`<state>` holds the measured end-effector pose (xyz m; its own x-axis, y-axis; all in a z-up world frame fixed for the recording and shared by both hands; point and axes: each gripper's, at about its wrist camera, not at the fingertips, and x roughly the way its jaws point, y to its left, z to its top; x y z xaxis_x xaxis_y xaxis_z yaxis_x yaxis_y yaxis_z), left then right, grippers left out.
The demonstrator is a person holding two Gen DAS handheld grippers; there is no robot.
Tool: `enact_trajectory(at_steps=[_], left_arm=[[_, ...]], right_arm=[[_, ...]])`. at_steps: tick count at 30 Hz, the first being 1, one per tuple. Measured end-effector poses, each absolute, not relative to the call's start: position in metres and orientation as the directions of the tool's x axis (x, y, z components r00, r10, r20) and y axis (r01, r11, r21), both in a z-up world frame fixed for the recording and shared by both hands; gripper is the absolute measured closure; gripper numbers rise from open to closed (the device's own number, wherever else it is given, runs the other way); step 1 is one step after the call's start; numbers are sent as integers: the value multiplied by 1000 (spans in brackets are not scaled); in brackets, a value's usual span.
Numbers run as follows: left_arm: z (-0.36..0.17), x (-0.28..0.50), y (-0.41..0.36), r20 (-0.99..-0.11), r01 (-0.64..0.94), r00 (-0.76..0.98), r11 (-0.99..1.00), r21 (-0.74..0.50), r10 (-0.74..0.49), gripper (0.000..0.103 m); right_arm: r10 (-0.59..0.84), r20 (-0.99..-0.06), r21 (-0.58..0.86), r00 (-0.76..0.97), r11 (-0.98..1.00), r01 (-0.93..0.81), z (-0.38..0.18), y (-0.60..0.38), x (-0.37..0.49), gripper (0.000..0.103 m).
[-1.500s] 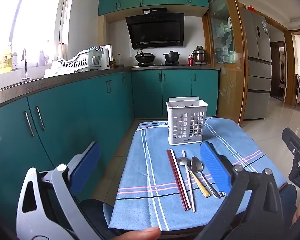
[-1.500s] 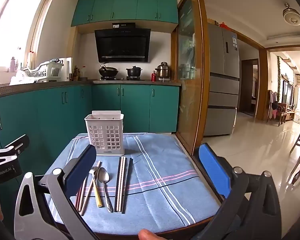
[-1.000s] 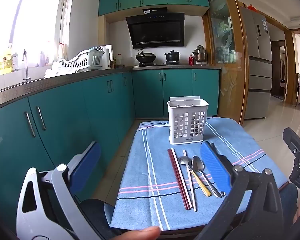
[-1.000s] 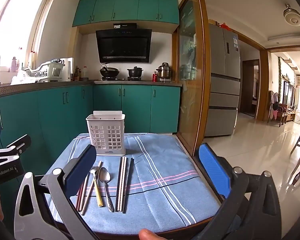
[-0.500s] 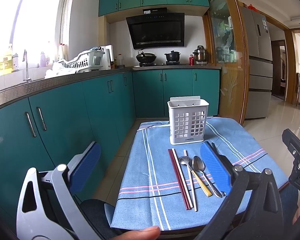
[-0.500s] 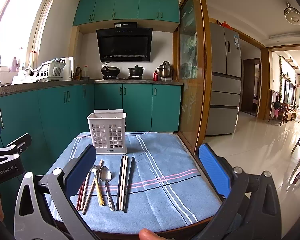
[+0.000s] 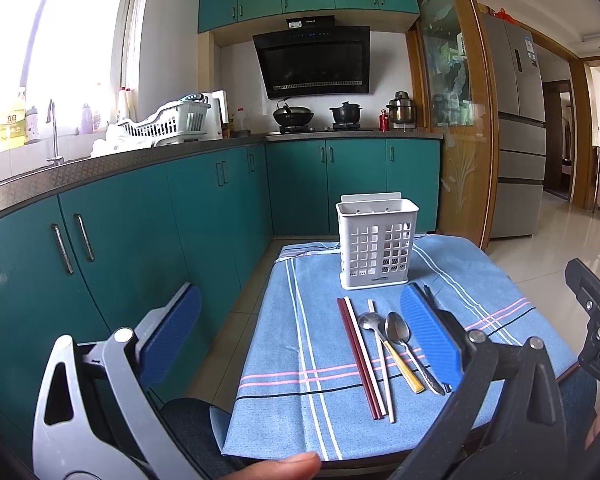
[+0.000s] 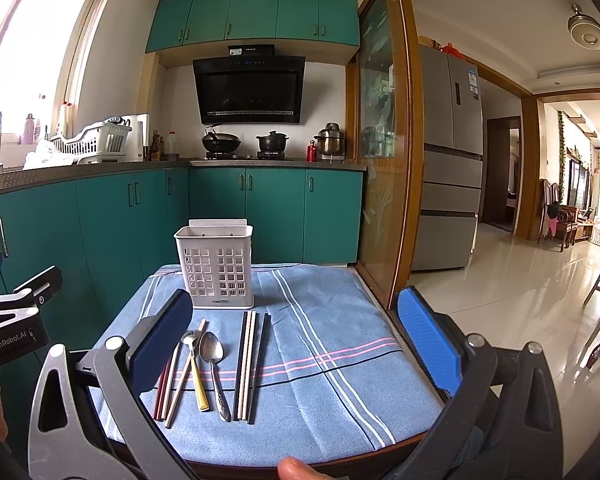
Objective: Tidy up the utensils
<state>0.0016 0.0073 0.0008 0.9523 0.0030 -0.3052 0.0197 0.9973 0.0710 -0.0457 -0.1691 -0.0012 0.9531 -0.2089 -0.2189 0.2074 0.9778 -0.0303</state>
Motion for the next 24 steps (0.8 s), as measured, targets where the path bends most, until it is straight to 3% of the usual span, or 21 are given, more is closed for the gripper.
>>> enact_trajectory(at_steps=[24], left_arm=[[1,-1,7,-304,21,953,997,72,3,4]], right_arm=[[-207,-220,-31,953,978,205,1,-167,-47,3]])
